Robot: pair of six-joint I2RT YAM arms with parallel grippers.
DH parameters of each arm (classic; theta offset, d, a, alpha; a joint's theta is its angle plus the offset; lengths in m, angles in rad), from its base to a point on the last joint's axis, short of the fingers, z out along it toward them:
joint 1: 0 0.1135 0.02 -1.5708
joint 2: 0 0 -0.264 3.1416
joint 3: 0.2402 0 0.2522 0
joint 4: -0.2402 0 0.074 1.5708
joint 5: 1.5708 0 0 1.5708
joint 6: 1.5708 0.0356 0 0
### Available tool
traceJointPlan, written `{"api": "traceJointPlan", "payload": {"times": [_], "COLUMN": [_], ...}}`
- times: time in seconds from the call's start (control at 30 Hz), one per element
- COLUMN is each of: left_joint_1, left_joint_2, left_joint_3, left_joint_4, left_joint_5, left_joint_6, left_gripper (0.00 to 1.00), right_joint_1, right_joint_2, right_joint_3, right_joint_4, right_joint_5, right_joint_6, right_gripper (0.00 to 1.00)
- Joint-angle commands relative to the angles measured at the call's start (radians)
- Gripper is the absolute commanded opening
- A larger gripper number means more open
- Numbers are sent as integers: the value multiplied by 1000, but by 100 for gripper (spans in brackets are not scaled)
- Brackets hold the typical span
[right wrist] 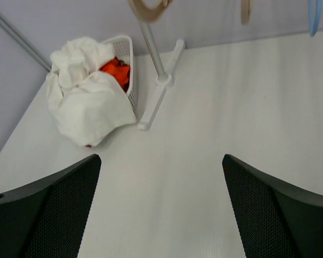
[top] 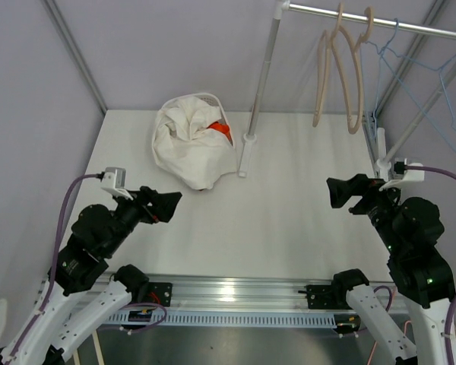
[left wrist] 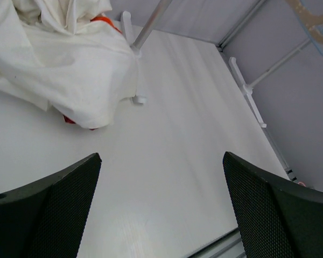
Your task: Remove the t-shirt from the hanger
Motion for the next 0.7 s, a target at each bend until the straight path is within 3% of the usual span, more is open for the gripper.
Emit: {"api": "traceJointPlan", "payload": {"times": [0.0, 0.23, 0.67], "left_joint_1": [-7, -9, -7], "left_joint_2": [-48, -47, -60], "left_joint_3": [-41, -76, -76], "left_joint_4": [-79, -95, -118], "left_joint_5": [-16, -14, -27], "left_joint_6": [-1, 21, 33], "left_gripper": [100, 100, 100], "right_joint_1": [4, 4, 4], "right_joint_2": [-26, -31, -8], "right_joint_3": [-40, -187, -174], "right_joint_4": [-72, -34, -37], "right_joint_5": [-114, -169, -142], "right_joint_6": [3, 18, 40], "right_gripper": [99, 99, 99]}}
